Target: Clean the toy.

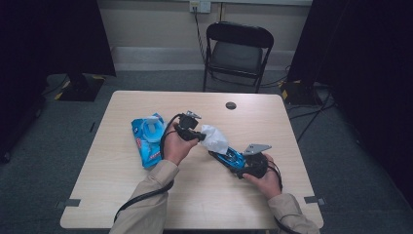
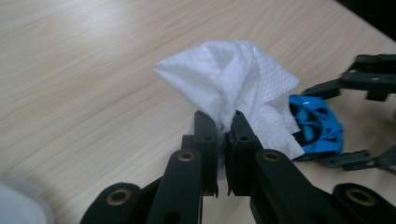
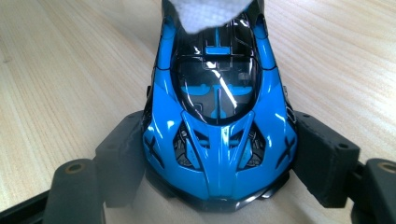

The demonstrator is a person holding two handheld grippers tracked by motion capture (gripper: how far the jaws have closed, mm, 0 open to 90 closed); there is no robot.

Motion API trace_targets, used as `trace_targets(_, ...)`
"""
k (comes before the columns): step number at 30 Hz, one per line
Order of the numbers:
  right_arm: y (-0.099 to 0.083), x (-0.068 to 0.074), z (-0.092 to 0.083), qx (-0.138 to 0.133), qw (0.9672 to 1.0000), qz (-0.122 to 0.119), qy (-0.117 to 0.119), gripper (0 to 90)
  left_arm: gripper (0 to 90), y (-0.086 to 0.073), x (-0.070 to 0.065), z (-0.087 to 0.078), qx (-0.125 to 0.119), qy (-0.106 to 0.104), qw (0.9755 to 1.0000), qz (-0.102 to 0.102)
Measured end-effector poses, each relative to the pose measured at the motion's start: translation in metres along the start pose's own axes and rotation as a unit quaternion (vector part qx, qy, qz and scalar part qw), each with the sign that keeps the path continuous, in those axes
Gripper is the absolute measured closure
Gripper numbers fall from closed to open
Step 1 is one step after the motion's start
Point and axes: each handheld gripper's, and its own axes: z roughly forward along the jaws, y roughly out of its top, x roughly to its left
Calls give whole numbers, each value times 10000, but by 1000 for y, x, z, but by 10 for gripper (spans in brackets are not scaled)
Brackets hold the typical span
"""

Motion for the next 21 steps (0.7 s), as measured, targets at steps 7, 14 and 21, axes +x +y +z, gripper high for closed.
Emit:
trace_targets(7, 0, 0, 0, -2, 10000, -6, 1, 254, 848, 8, -29, 11, 37, -287, 9991, 301)
trace_targets(14, 0, 0, 0, -2, 10000, -1, -2, 254, 848, 6, -51, 41, 315, -484, 9971, 490)
trace_targets(21, 0, 0, 0, -2, 10000, -6, 0, 254, 847, 1, -64, 64, 634, -526, 9944, 661)
